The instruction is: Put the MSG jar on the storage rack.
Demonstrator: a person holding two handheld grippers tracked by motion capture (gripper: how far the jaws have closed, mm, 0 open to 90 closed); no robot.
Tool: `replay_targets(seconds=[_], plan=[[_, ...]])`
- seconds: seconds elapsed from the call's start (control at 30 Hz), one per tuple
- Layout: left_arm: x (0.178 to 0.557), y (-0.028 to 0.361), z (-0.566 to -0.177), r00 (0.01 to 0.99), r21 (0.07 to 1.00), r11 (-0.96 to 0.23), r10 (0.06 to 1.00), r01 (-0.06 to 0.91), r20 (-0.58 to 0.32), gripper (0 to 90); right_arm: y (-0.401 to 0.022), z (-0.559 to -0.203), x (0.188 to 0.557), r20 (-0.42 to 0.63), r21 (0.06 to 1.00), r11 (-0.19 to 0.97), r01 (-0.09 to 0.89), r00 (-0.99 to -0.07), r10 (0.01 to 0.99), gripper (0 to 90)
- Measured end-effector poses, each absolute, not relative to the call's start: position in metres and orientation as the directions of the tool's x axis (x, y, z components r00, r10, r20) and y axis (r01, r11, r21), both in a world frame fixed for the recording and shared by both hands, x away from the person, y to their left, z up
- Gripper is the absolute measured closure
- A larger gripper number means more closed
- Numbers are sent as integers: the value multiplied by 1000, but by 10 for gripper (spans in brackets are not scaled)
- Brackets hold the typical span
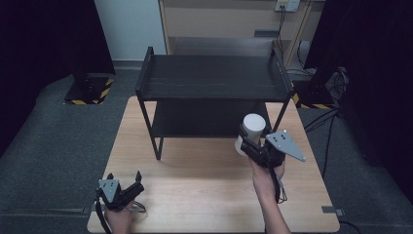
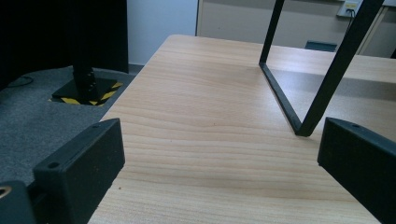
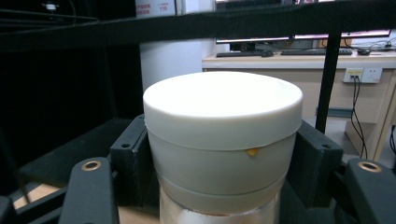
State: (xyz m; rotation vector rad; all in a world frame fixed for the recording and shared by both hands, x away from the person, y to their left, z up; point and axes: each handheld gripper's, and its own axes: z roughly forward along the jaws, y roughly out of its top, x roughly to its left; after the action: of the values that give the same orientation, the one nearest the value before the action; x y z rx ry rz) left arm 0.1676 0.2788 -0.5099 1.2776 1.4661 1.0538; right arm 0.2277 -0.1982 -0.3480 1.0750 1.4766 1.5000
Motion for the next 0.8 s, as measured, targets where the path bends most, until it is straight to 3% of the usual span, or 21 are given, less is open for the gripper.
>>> replay_targets(seconds=[0.3,0.4,0.53,0.8], plan=[[167,279,-510,-74,967,118,992,225,-104,0,-180,-332,263,72,995,-46,91,-306,949,338],[167,279,-510,-74,967,121,991,224,-107,0,-176,-333,270,69,995,-45,89,-285,956,338],[167,279,-511,-71,967,119,992,223,-106,0,-156,-341,288,60,997,-49,65,-190,980,337],[167,280,-511,-70,967,123,991,221,-110,0,-143,-343,312,55,997,-48,58,-137,989,337]])
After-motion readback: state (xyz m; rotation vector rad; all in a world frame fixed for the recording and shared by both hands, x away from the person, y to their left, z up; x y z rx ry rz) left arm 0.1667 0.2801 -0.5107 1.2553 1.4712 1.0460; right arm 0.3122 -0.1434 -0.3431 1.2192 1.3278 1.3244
